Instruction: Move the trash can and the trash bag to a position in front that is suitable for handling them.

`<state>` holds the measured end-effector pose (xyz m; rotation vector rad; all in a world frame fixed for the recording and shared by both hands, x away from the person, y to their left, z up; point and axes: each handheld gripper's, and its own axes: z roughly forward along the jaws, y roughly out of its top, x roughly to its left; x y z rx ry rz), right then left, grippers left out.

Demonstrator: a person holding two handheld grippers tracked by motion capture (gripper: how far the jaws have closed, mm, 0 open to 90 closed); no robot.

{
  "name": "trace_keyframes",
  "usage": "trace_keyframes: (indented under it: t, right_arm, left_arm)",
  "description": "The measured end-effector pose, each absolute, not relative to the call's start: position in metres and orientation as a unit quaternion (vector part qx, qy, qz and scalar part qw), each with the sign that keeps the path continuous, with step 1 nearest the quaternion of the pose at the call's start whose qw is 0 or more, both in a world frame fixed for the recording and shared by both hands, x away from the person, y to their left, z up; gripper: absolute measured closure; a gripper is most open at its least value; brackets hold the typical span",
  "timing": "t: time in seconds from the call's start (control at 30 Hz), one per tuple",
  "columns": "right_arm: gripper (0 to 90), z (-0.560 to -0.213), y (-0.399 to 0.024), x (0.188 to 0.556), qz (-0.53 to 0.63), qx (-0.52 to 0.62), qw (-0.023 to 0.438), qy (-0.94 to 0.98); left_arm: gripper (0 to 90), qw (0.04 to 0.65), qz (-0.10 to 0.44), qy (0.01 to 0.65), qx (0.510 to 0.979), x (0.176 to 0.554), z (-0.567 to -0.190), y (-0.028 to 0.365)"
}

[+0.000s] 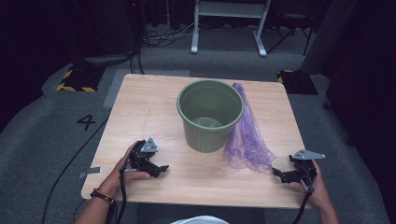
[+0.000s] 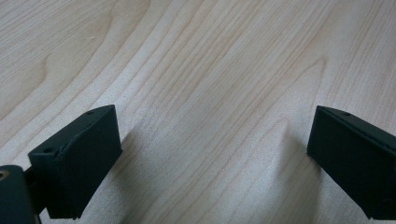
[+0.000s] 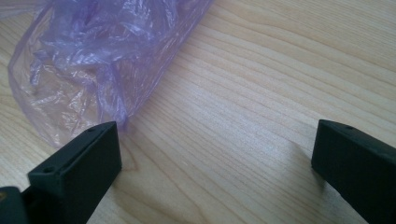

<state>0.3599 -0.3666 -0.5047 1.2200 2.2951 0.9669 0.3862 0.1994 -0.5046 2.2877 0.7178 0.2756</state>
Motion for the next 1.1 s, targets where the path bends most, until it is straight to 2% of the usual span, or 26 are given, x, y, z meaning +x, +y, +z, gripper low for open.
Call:
trace_keyframes:
  t: [0.43, 0.5, 0.57, 0.6, 0.63, 0.7, 0.73, 0.77, 0.8, 0.83, 0.93, 1.0, 1.1]
  right_arm:
    - [1.9, -0.505, -0.367, 0.36, 0.343, 0.432, 0.183, 0.814]
    - [7.1, -0.504, -0.367, 0.359, 0.347, 0.427, 0.182, 0.815]
    - [19.1, -0.503, -0.369, 0.358, 0.358, 0.423, 0.185, 0.812]
    - [20.7, -0.503, -0.37, 0.357, 0.365, 0.422, 0.185, 0.809]
    - [17.2, -0.503, -0.37, 0.357, 0.368, 0.422, 0.187, 0.807]
    - [16.9, -0.502, -0.37, 0.356, 0.368, 0.424, 0.19, 0.805]
    - [21.4, -0.499, -0.37, 0.355, 0.375, 0.417, 0.197, 0.804]
    - [21.4, -0.499, -0.37, 0.355, 0.375, 0.417, 0.197, 0.804]
    - [25.9, -0.491, -0.369, 0.354, 0.381, 0.412, 0.214, 0.8]
    - [25.9, -0.491, -0.369, 0.354, 0.381, 0.412, 0.214, 0.8]
    - [33.6, -0.478, -0.365, 0.352, 0.4, 0.394, 0.232, 0.794]
    - [42.3, -0.469, -0.359, 0.354, 0.404, 0.377, 0.245, 0.797]
    - [47.5, -0.465, -0.353, 0.357, 0.399, 0.363, 0.244, 0.805]
  left_arm:
    - [2.7, 0.356, 0.106, 0.279, 0.885, 0.386, -0.505, 0.2]
    - [2.7, 0.357, 0.106, 0.28, 0.885, 0.386, -0.505, 0.2]
    - [2.7, 0.357, 0.107, 0.28, 0.885, 0.386, -0.505, 0.2]
    - [2.7, 0.356, 0.107, 0.281, 0.885, 0.385, -0.505, 0.2]
    - [2.7, 0.356, 0.107, 0.282, 0.884, 0.385, -0.505, 0.2]
    - [2.7, 0.356, 0.107, 0.282, 0.884, 0.385, -0.505, 0.2]
    - [2.7, 0.356, 0.107, 0.282, 0.884, 0.385, -0.505, 0.2]
    - [2.7, 0.356, 0.107, 0.282, 0.884, 0.385, -0.505, 0.2]
    - [2.7, 0.356, 0.107, 0.282, 0.884, 0.385, -0.505, 0.2]
    - [2.7, 0.356, 0.107, 0.282, 0.884, 0.385, -0.505, 0.2]
    - [2.7, 0.356, 0.107, 0.282, 0.884, 0.385, -0.505, 0.2]
    - [2.7, 0.356, 0.107, 0.282, 0.885, 0.385, -0.505, 0.2]
    - [2.7, 0.356, 0.107, 0.282, 0.885, 0.385, -0.505, 0.2]
